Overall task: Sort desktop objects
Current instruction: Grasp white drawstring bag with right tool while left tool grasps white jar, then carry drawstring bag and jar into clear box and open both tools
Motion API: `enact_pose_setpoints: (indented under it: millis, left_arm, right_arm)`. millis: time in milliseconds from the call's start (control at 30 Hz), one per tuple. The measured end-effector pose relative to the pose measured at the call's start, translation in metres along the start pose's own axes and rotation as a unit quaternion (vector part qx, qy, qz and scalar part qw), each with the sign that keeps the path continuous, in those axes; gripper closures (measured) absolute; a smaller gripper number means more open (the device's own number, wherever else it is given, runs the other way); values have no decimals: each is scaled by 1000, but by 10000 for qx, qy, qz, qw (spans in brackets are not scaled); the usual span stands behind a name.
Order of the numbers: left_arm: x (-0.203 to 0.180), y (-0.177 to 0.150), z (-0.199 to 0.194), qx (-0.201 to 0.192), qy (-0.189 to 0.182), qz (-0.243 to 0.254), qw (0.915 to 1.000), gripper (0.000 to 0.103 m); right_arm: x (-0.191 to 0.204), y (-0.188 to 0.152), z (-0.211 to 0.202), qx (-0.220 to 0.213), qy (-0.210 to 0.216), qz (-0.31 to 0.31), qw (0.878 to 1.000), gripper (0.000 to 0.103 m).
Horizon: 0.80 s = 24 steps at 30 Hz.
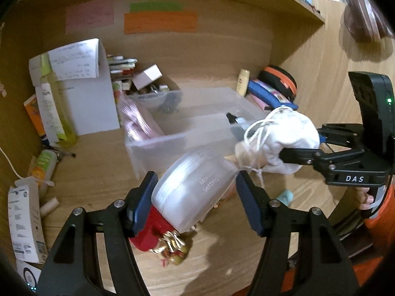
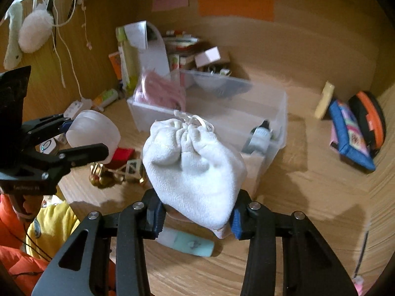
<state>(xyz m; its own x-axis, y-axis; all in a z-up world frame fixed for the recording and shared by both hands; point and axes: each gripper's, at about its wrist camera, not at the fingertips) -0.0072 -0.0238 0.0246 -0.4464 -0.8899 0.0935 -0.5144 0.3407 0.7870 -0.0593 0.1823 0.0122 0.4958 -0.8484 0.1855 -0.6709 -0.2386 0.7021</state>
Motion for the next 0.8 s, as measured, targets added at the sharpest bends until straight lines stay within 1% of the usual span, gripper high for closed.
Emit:
enact_pose_setpoints:
  millis: [233, 400, 567, 800]
  left_arm:
    - [15, 17, -3, -192, 54, -128, 9997, 38]
    - [23, 31, 4, -269, 37, -173, 9995, 38]
    - [28, 45, 18, -210, -1, -150, 9997, 38]
    - [32, 64, 43, -91, 34, -70, 9999, 38]
  right_arm:
    - [-10, 19, -13, -315, -91, 79, 9994, 65]
    - [-15, 34, -17, -482, -132, 104, 9987, 65]
    - [-19, 46, -14, -573, -123, 84, 9982, 65]
    - [-27, 67, 6, -511, -14, 92, 9987, 65]
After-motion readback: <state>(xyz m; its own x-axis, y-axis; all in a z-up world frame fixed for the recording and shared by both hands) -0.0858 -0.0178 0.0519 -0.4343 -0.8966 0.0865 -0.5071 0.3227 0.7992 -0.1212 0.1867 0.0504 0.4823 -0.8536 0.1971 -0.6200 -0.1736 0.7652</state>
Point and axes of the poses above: each gripper's, at about its wrist camera, not at the fingertips, and z roughly the way its jaws point, x to its left, y to its top, and after that the axes turned 12 degrees about z, right-handed
